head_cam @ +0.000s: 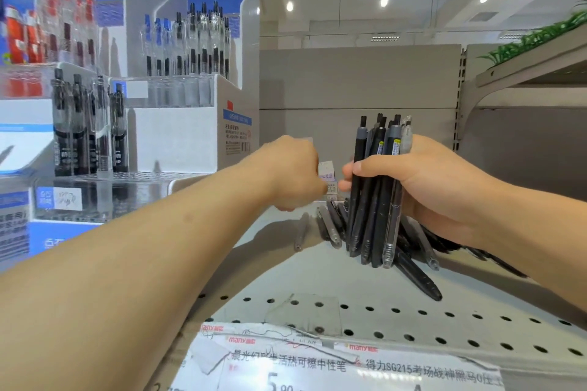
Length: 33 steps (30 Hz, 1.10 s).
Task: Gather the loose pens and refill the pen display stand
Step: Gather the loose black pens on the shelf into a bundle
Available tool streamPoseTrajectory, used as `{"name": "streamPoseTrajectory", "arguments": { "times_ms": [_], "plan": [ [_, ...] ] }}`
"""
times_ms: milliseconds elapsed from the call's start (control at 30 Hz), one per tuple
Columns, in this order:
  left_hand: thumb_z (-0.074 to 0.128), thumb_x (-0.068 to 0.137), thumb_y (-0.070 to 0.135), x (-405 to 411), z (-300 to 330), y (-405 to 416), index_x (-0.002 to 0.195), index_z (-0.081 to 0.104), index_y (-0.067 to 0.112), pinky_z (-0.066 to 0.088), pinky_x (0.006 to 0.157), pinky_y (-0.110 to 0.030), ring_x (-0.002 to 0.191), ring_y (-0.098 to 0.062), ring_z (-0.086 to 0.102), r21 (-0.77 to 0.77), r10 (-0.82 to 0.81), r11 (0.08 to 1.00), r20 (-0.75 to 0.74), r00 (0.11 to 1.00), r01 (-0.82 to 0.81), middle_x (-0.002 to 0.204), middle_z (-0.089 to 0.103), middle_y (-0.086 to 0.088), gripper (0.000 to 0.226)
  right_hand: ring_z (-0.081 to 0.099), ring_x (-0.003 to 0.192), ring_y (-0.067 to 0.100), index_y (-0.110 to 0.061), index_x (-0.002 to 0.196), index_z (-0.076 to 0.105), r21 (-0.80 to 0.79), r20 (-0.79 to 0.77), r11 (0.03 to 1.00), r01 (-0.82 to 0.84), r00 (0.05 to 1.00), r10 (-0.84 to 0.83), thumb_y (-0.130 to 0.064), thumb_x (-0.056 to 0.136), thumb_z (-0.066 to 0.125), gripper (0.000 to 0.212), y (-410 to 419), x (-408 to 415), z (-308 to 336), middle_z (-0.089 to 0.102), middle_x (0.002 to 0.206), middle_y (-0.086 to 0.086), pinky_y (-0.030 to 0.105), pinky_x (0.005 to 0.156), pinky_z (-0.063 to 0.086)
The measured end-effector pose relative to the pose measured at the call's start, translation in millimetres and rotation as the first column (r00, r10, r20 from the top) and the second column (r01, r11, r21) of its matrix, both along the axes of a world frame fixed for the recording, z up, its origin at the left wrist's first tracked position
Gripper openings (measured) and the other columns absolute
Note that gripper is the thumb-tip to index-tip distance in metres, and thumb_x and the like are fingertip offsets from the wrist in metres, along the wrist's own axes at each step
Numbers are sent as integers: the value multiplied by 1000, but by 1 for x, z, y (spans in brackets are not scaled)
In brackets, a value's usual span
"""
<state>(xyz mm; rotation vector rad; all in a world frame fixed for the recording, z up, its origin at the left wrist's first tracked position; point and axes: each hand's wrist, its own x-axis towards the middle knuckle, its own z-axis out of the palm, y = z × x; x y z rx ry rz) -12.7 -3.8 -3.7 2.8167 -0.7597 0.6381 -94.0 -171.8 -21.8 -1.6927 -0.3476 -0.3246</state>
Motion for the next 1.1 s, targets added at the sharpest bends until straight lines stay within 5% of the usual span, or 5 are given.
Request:
{"name": "streamPoseTrajectory", "arguments": {
  "times_ms": [133,300,433,567,1100],
  "plan": [
    [63,90,33,0,-11,-11,81,66,13,58,57,-27,46,-16,63,232,142,968,-204,969,-93,58,65,1,22,75,98,35,-6,86,67,46,-13,998,-41,999,41,-1,87,72,7,2,-2,0,73,90,15,44,75,64],
    [65,84,22,3,-10,-12,68,62,16,48,55,-27,60,-22,59,306,200,940,-141,970,-149,61,62,-2,17,77,90,25,-3,104,66,26,-28,999,-45,999,45,-5,89,71,16,2,-2,0,78,97,14,43,78,64],
    [65,91,18,-2,5,2,89,64,9,63,62,-32,64,-20,75,-146,47,986,-240,970,-84,71,75,-8,10,77,87,24,-5,101,68,28,-44,998,-55,997,56,-5,88,73,14,1,0,1,78,94,16,39,75,63],
    [68,91,14,-19,18,11,99,71,9,61,59,-28,65,-16,75,-506,-272,858,-291,917,94,79,76,-8,10,74,99,34,-6,97,67,22,-27,1000,-21,999,21,-4,88,73,11,0,1,1,73,96,23,51,85,62],
    [73,88,22,-46,18,9,93,71,23,62,73,-27,67,-1,73,-97,-313,950,-250,916,298,78,77,7,6,76,90,29,-18,93,78,-62,19,993,-98,995,99,-17,87,75,7,-1,8,-5,78,97,14,40,78,62]
  ]
}}
